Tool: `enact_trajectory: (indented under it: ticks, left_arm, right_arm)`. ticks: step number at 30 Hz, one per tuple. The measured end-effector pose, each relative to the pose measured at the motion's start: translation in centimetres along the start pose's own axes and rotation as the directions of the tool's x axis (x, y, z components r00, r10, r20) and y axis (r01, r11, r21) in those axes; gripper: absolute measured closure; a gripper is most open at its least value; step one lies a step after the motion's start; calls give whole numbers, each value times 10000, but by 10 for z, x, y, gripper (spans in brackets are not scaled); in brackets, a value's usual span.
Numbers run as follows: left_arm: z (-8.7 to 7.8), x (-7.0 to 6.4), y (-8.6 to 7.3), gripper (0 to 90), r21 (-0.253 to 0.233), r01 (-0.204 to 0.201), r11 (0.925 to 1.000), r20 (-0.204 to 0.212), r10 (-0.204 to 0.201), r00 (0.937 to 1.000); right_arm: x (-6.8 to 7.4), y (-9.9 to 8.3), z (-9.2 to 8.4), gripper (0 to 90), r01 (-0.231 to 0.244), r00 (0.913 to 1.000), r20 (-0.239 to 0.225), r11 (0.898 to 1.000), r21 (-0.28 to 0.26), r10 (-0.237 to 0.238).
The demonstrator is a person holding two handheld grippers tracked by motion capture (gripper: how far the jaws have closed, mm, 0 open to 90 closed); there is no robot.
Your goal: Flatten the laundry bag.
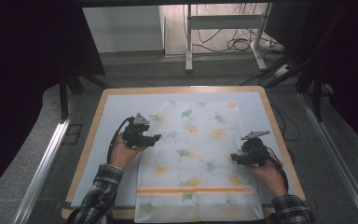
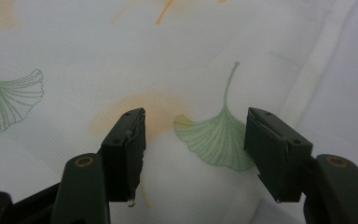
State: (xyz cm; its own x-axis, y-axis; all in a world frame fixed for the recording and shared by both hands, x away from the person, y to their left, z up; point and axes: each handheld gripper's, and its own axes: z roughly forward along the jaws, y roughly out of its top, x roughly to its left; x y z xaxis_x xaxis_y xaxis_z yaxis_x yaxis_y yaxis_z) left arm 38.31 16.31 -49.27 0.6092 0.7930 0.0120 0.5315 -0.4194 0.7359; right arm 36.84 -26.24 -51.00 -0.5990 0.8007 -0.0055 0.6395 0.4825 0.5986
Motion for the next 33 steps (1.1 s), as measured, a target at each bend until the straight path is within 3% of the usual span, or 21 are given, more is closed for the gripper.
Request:
enact_trajectory:
  ticks: [2, 4, 6, 9, 12, 13, 18, 22, 24, 26, 27, 29, 30, 31, 32, 33]
  left_arm:
    - [1, 10, -5, 320, 277, 446, 9986, -590, -429, 9973]
    - [7, 19, -10, 311, 472, 713, 9963, -628, -683, 9957]
    - [11, 23, -12, 304, 586, 829, 9948, -571, -796, 9952]
    - [30, 30, -15, 295, 801, 1429, 9865, -220, -1416, 9897]
    - [37, 31, -14, 291, 831, 1543, 9845, -65, -1543, 9880]
    - [42, 30, -11, 292, 629, 1599, 9851, 121, -1609, 9869]
    - [32, 24, 12, 297, -380, 1428, 9890, 830, -1393, 9868]
    - [23, 12, 32, 299, -618, 801, 9949, 1091, -731, 9913]
    - [22, 9, 35, 299, -628, 682, 9957, 1201, -603, 9909]
    - [22, 5, 36, 298, -422, 403, 9983, 878, -364, 9955]
    - [22, 10, 31, 298, -33, 376, 9993, 205, -376, 9991]
    - [22, 20, 23, 298, 342, 482, 9983, -539, -464, 9975]
    - [22, 20, 23, 299, 342, 482, 9983, -539, -464, 9975]
    - [25, 31, 11, 298, 760, 833, 9936, -769, -774, 9940]
    - [25, 31, 11, 296, 760, 833, 9936, -769, -774, 9940]
    - [30, 39, 1, 290, 987, 1142, 9885, -706, -1075, 9917]
  right_arm:
    - [-3, 0, -2, 385, -144, 9999, 63, 9998, -115, 144]
    - [-6, -1, -3, 382, -236, 9997, 71, 9996, -124, 236]
    - [-6, -1, -2, 379, -260, 9996, 93, 9996, -83, 261]
    - [-6, -1, -1, 367, -167, 9999, 37, 9998, -47, 167]
    - [-5, -1, 0, 360, -67, 10000, 56, 10000, -46, 67]
    - [-5, -1, 0, 357, -60, 10000, 50, 10000, -44, 60]
    - [-5, -2, 1, 355, -22, 10000, -23, 10000, -73, 22]
    - [-5, -1, 1, 349, 17, 10000, -25, 10000, -56, -17]
    - [-5, -2, 1, 347, 35, 10000, -29, 10000, -60, -36]
    - [-5, -2, 0, 347, 61, 10000, 2, 10000, -50, -61]
    - [-5, -2, 0, 346, 49, 10000, -53, 10000, -55, -49]
    - [-6, -2, 0, 347, 45, 10000, -77, 10000, -54, -46]
    - [-6, -2, 0, 347, 45, 10000, -77, 10000, -54, -46]
    - [-6, -2, 0, 344, 86, 9999, -65, 10000, -48, -87]
    - [-6, -2, 0, 344, 86, 9999, -65, 10000, -48, -87]
    - [-5, -1, 1, 340, 132, 9999, -52, 9999, -33, -132]
